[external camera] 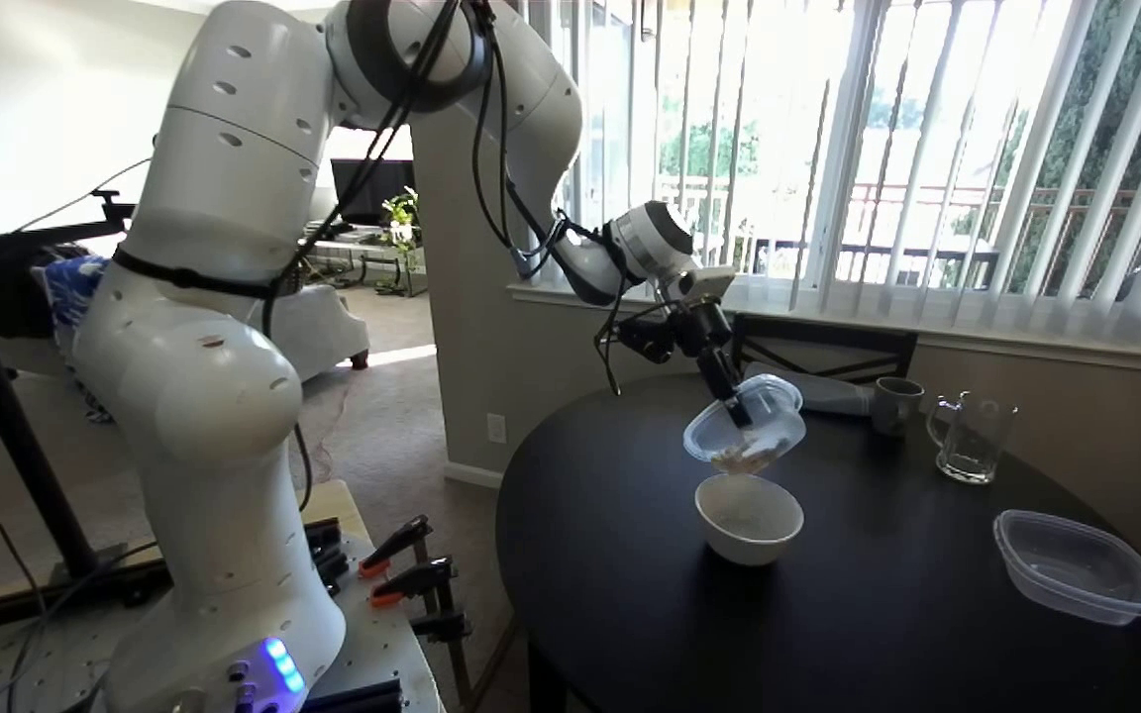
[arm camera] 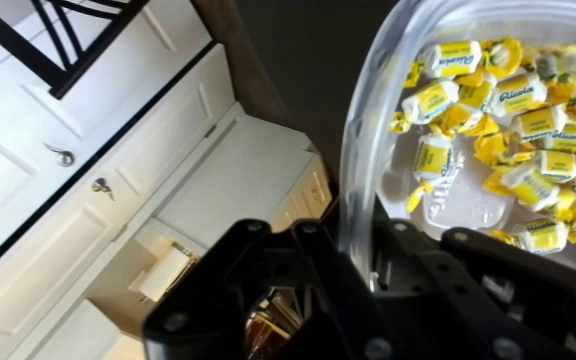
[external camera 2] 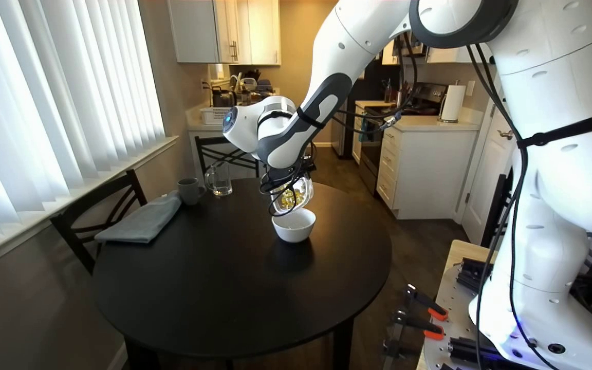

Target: Pour the contents of the lunchbox into the white bowl

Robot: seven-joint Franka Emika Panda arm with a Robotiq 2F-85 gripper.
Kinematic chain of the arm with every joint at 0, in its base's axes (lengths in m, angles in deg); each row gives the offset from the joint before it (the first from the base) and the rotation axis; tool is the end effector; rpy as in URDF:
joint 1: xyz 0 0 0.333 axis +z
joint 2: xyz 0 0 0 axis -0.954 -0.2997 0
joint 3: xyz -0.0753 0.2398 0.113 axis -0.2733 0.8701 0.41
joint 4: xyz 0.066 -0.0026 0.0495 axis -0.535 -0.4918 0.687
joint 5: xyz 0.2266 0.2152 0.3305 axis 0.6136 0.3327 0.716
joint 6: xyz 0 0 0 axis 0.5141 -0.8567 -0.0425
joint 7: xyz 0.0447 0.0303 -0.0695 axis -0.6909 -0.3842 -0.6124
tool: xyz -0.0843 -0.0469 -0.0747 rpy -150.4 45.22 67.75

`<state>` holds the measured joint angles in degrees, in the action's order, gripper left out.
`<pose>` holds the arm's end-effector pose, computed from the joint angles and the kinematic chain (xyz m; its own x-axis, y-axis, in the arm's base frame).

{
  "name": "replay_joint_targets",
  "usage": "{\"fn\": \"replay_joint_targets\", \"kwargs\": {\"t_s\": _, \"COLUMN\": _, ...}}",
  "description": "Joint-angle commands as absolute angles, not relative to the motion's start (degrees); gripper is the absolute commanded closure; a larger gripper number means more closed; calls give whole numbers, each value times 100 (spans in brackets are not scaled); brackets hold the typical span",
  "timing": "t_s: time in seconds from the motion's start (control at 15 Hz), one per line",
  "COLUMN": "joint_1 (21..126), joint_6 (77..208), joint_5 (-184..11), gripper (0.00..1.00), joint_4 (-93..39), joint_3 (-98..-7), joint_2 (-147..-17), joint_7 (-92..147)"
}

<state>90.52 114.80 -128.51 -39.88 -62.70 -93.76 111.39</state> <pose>0.6342 -0.0198 0.1780 0.5652 -0.5835 0.5832 -0.8077 -0.2479 0.5349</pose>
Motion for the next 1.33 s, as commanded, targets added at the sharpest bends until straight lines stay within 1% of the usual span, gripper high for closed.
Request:
{"fn": "replay_joint_targets", "kwargs": {"t_s": 0.0, "joint_1": 8807, "joint_6": 10661, "joint_5": -13097, "gripper": 97, "joint_4": -3880, "joint_3": -5881, "joint_2": -9386, "joint_7": 11622}}
{"fn": "replay_joint_targets", "kwargs": {"t_s": 0.67, "joint_1": 8707, "joint_6": 9128, "joint_5": -13483, "gripper": 97, "joint_4": -3201, "joint_3": -5451, "joint_2": -10084, "joint_7": 12501}}
{"fn": "replay_joint_targets", "kwargs": {"t_s": 1.27, "joint_1": 8689, "joint_6": 8397, "joint_5": -13778, "gripper": 97, "joint_4": -2685, "joint_3": -5353, "joint_2": -10579, "joint_7": 12593}}
